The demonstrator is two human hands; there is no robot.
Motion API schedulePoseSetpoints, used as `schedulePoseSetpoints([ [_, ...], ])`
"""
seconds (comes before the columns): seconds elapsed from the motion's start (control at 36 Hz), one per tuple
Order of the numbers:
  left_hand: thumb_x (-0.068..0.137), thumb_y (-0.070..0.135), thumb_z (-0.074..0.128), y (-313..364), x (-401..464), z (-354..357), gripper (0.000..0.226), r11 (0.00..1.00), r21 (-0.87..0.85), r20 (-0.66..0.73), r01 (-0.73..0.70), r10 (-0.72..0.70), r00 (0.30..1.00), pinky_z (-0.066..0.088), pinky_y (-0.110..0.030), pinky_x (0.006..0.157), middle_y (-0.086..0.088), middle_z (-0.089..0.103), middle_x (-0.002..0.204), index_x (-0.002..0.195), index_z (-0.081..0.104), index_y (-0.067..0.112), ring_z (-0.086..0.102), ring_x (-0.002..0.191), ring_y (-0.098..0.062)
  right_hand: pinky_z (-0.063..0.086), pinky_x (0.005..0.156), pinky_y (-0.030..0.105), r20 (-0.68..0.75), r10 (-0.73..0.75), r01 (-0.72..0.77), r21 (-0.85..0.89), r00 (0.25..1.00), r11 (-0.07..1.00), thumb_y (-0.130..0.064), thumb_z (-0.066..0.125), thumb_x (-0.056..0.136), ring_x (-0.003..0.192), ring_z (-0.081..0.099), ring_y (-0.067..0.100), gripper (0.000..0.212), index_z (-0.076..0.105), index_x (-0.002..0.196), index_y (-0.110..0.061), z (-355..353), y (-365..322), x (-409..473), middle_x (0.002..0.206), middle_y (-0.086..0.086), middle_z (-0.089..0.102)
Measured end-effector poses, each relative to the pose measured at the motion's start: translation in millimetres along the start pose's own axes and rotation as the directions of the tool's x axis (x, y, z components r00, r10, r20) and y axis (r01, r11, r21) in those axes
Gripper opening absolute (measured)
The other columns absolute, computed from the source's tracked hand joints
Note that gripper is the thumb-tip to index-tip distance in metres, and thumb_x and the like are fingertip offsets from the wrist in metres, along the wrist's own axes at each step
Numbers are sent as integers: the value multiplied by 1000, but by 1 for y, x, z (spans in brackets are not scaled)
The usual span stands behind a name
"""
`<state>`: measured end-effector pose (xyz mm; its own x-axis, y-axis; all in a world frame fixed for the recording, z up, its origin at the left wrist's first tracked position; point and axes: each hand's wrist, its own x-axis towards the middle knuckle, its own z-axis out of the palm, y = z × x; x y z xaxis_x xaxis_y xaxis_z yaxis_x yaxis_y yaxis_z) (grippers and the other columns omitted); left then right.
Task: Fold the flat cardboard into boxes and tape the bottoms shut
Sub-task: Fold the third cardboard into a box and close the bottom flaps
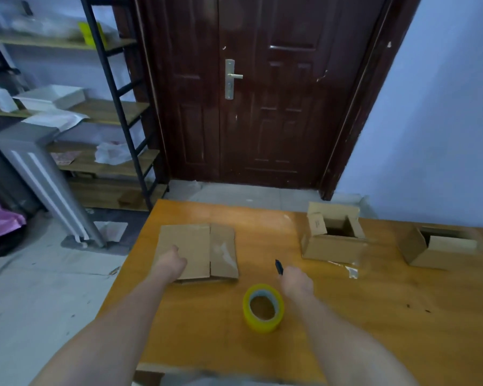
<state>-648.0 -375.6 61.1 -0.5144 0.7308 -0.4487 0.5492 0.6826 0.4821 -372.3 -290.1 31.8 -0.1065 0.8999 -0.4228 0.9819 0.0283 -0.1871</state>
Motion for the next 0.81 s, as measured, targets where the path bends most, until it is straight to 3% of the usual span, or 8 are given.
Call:
schedulePoseSetpoints([
  [0.14,99,17,37,-32,12,-7,55,999,31,64,-11,9,998,43,-32,69,-21,50,130,149,19,7,57,91,-32,41,57,28,-35,162,-160,58,986,985,-22,39,101,73,53,23,23,51,117,-11,15,-3,-11,95,6,61],
  [0.28,99,16,36,-51,24,-5,53,999,29,102,12,-15,995,37,-29,54,-17,54,118,149,20,8,49,66,-20,44,62,28,-35,309,-306,75,950,949,-21,42,100,78,58,24,26,51,122,-11,26,11,-10,100,5,63],
  [0.39,100,17,38,-60,30,1,52,999,9,121,44,-45,992,33,-26,45,-8,53,87,148,21,9,45,55,-18,43,65,29,-10,374,-372,91,927,924,-19,40,99,79,54,24,27,49,122,-8,32,23,-11,97,6,60],
  [0.47,100,19,38,-62,37,5,52,998,13,119,57,-59,991,33,-26,43,-16,58,109,149,21,9,46,55,-17,43,68,29,18,400,-400,92,916,912,-21,38,100,80,51,23,29,47,124,-7,37,29,-9,108,8,61],
  [0.58,100,19,39,-63,50,14,52,997,6,110,80,-80,991,39,-28,50,-17,46,136,148,23,9,48,60,-15,44,68,30,46,409,-412,89,911,907,-22,38,100,82,55,24,29,49,124,-9,50,38,3,107,7,63],
  [0.67,99,17,39,-61,55,22,49,998,35,80,46,-49,996,43,-30,61,-16,47,135,146,28,8,45,62,-12,43,66,30,87,413,-419,76,907,905,-23,36,102,80,56,24,31,54,124,-10,56,41,13,103,7,64],
  [0.75,97,14,38,-57,58,28,45,996,78,32,31,-33,999,45,-33,59,-18,56,120,141,37,8,55,71,-26,44,69,30,121,428,-439,81,896,895,-14,34,102,87,60,25,32,54,127,-10,59,42,22,109,9,65],
  [0.81,96,13,37,-53,59,32,43,994,100,20,39,-41,999,51,-41,63,-20,60,113,139,40,8,61,84,-37,45,67,30,124,421,-434,100,898,895,-14,35,102,82,60,25,35,50,134,-16,63,45,29,109,8,65],
])
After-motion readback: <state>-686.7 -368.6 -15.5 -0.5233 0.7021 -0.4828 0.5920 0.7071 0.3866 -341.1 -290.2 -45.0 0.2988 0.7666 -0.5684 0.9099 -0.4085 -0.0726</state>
